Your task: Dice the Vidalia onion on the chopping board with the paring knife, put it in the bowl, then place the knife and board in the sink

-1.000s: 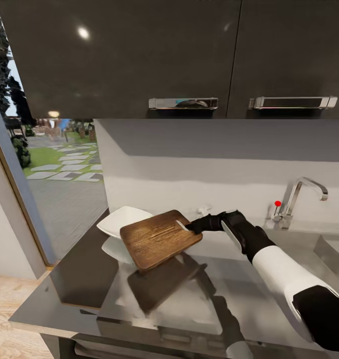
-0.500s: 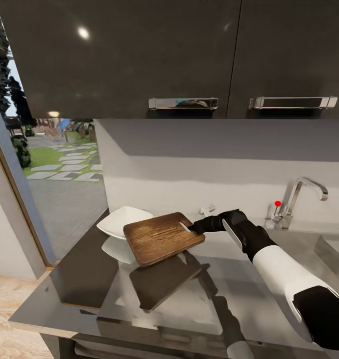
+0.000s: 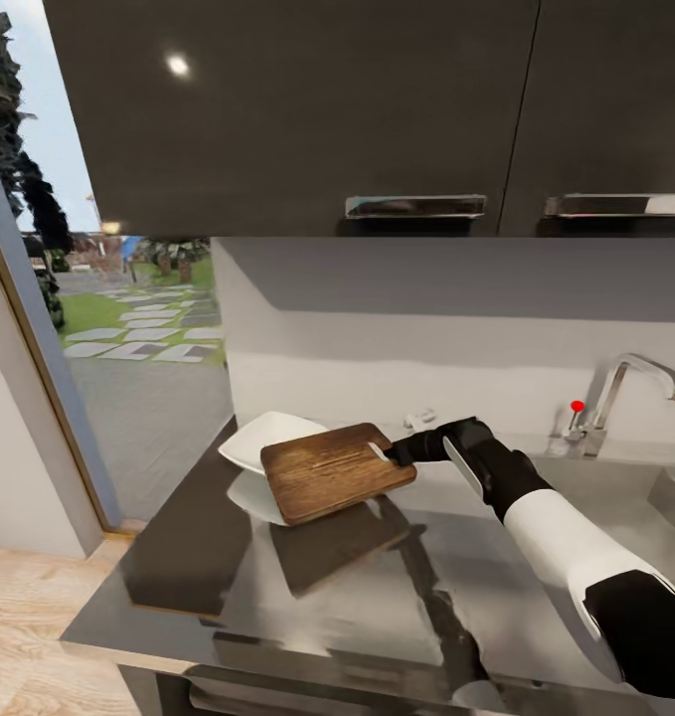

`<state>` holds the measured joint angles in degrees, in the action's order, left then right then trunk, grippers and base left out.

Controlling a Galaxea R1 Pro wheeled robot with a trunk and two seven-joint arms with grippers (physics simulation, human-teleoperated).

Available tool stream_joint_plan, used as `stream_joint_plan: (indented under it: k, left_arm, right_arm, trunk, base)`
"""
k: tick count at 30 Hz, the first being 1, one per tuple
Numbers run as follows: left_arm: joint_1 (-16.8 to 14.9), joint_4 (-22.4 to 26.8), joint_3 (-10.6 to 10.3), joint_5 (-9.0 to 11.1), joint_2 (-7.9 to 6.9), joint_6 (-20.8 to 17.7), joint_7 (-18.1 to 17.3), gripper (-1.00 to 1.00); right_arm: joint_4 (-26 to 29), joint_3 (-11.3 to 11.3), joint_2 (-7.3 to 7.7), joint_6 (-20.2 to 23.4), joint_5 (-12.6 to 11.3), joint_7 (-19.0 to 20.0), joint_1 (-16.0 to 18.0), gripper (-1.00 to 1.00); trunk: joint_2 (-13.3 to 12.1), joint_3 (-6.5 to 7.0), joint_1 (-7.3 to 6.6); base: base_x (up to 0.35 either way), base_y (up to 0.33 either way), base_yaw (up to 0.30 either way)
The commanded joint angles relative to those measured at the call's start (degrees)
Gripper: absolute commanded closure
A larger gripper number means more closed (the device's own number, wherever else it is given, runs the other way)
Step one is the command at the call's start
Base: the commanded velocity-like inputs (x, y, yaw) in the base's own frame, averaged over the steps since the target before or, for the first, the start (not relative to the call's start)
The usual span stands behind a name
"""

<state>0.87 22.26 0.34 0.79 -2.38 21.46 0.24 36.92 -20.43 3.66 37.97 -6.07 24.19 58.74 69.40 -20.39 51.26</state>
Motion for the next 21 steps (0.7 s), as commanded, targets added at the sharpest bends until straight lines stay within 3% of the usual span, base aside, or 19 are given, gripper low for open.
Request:
stream_joint_plan:
  k: [1,5,13,21]
  left_arm:
    - [0.01,0.06,0.01,0.07,0.00,0.07,0.02,-1.00]
    - [0.01,0.06,0.01,0.09,0.00,0.07,0.01,-1.00]
    - [0.01,0.06,0.01,0.08,0.00,0.07,0.02,-1.00]
    - [0.01,0.06,0.01,-0.01,0.00,0.07,0.02,-1.00]
  right_arm:
    - [0.10,-0.26,0.07,0.43,-0.98,-0.95,0.06,1.00]
    - [0.23,0.43,0.11,0.50,-1.17,-2.02,0.06,1.00]
    - [0.48,4.82,0.25,0.19,-1.30,-2.07,0.06,1.00]
    - [0.95,5.47,0.77,0.11,-1.28,-1.87,0.05,1.00]
  trunk:
    - [0.04,-0.06,0.00]
    - [0.04,-0.06,0.00]
    - [0.04,-0.06,0.00]
    - [0.04,-0.06,0.00]
  base:
    - [0.000,0.282,0.000]
    - [0.000,0.285,0.000]
    - [0.000,0.287,0.000]
    - [0.000,0.226,0.000]
